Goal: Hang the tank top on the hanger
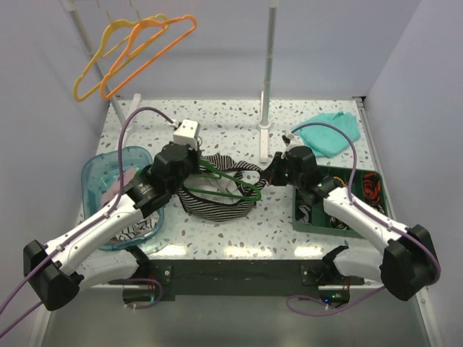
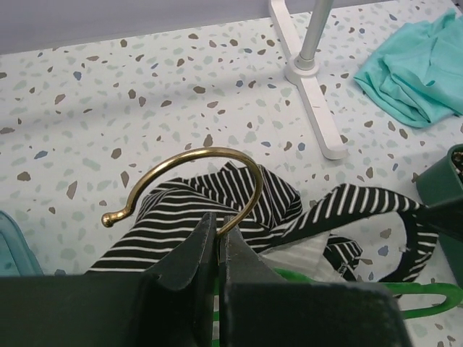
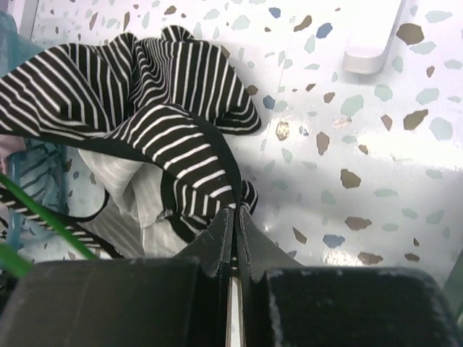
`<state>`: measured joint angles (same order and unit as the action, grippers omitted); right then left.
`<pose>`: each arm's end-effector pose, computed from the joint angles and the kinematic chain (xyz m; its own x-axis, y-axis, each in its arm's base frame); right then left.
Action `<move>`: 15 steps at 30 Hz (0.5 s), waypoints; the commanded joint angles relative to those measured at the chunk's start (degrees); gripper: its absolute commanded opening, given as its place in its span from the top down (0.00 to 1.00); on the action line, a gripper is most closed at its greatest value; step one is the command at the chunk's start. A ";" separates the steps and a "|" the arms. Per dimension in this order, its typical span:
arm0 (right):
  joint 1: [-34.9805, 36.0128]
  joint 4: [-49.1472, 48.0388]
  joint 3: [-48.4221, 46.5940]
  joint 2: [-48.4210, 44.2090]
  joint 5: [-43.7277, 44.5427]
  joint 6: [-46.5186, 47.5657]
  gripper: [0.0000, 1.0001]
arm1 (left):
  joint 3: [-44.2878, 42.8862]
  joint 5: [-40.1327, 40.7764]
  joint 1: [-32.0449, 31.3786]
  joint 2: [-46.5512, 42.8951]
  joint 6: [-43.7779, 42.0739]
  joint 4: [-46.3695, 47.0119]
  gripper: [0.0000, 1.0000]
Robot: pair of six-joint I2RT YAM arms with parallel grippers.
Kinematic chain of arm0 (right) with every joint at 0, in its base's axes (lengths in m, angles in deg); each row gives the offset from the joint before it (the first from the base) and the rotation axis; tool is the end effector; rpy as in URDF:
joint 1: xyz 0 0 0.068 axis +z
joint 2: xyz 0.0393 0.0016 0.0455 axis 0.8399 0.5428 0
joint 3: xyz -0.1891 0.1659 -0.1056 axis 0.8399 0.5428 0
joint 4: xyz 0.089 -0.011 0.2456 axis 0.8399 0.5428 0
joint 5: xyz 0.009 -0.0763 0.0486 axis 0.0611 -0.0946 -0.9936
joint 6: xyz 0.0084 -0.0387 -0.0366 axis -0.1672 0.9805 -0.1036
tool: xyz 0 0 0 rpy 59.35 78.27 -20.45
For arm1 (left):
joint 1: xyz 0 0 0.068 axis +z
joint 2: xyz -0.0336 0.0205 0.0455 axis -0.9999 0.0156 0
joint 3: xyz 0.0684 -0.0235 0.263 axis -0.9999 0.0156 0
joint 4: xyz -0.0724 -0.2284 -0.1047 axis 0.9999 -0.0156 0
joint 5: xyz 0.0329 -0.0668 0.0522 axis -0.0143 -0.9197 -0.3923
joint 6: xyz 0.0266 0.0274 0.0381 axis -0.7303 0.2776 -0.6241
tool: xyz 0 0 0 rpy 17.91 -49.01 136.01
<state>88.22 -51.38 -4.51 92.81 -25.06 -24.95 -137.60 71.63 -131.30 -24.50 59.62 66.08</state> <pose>0.2288 0.1395 0.2546 -0.6573 0.2313 -0.7173 -0.2233 0.8492 0.4785 0.1891 -0.1516 0.3384 -0.3119 -0.0297 -0.9497 0.2515 0.9613 -0.1126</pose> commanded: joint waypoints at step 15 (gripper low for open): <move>-0.07 13.59 -0.31 -11.22 2.54 2.56 1.00 | -2.41 12.99 -0.26 1.87 5.49 4.04 1.00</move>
<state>88.24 -39.88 -2.87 82.96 -22.13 -23.42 -137.80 81.12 -131.30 -22.86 63.93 66.34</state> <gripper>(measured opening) 0.011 0.053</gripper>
